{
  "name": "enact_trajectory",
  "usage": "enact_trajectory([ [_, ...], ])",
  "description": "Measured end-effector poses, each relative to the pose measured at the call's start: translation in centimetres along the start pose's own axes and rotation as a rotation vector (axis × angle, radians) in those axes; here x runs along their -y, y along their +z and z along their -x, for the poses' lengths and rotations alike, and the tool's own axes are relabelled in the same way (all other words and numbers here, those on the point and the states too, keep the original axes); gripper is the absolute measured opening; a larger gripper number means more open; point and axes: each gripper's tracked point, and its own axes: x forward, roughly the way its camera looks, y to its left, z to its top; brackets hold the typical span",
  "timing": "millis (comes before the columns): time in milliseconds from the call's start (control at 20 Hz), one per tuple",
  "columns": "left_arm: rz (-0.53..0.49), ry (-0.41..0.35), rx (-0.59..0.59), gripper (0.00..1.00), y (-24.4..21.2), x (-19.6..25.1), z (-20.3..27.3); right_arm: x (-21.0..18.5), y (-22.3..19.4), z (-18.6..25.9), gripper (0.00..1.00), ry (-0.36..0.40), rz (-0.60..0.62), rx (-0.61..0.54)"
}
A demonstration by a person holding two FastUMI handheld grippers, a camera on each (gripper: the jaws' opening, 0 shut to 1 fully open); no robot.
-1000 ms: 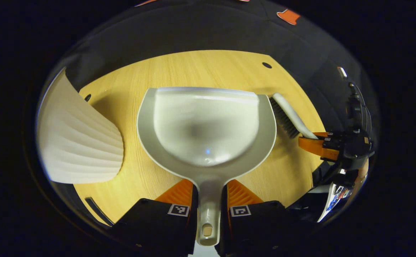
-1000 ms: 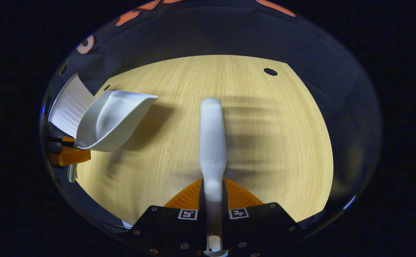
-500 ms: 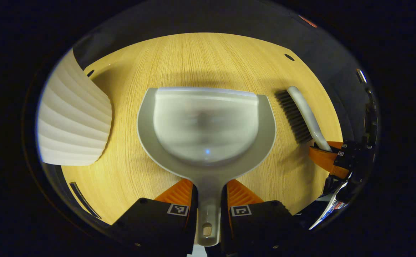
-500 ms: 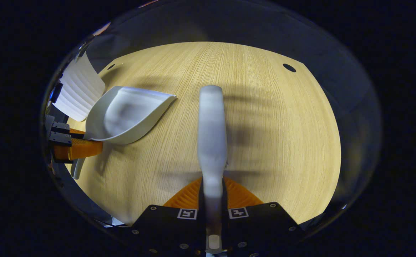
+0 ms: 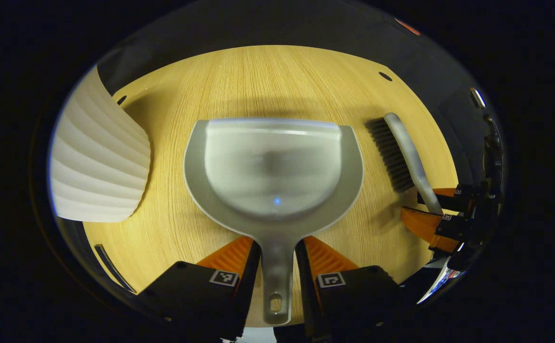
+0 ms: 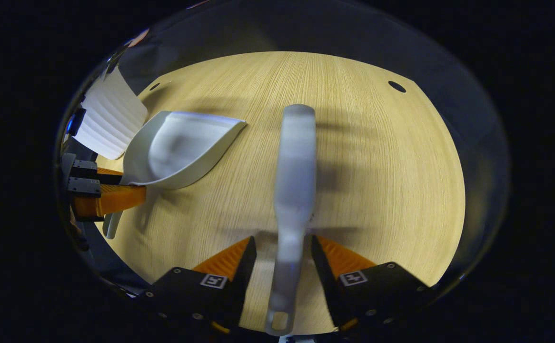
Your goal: Pick up the small broom and dustpan from the desktop, sweep the trash into the dustpan with the broom, and then empty the trash into the garbage bin.
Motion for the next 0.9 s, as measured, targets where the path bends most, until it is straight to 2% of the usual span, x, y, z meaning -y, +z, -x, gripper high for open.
enact_trajectory([
  [50, -0.003, -0.007, -0.002, 0.59, -0.1, 0.2, 0.0, 0.0, 0.1, 0.1, 0.77, -0.001, -0.001, 0.002],
  [100, -0.007, -0.015, -0.003, 0.72, -0.1, 0.4, 0.0, 0.0, 0.1, 0.0, 0.88, -0.001, -0.003, 0.003],
  [150, -0.007, -0.019, -0.001, 0.90, 0.0, 0.3, 0.2, 0.0, 0.1, 0.1, 0.91, 0.000, -0.004, 0.004],
  [200, -0.004, -0.017, 0.001, 0.97, 0.1, 0.1, 0.4, 0.0, 0.1, 0.2, 0.95, -0.001, -0.008, 0.006],
  [400, -0.022, 0.013, 0.068, 0.99, 1.0, -0.1, 1.5, 0.2, 1.6, 2.8, 0.96, 0.020, -0.067, 0.080],
  [550, -0.047, 0.034, 0.177, 0.98, 3.0, -0.1, 4.2, 1.0, 4.4, 6.2, 0.96, -0.007, -0.078, 0.196],
  [700, -0.057, 0.043, 0.350, 0.98, 4.1, 0.7, 8.0, 0.3, 6.9, 10.7, 0.96, -0.017, -0.085, 0.367],
  [800, -0.072, 0.043, 0.505, 0.98, 5.9, 1.6, 11.1, -0.6, 8.5, 13.7, 0.96, -0.012, -0.082, 0.487],
  [850, -0.087, 0.044, 0.591, 0.98, 6.2, 1.1, 10.3, -0.6, 8.5, 14.8, 0.96, -0.003, -0.085, 0.550],
  [900, -0.103, 0.051, 0.673, 0.98, 6.8, 1.4, 11.7, -0.6, 8.4, 16.3, 0.96, 0.006, -0.090, 0.607],
])
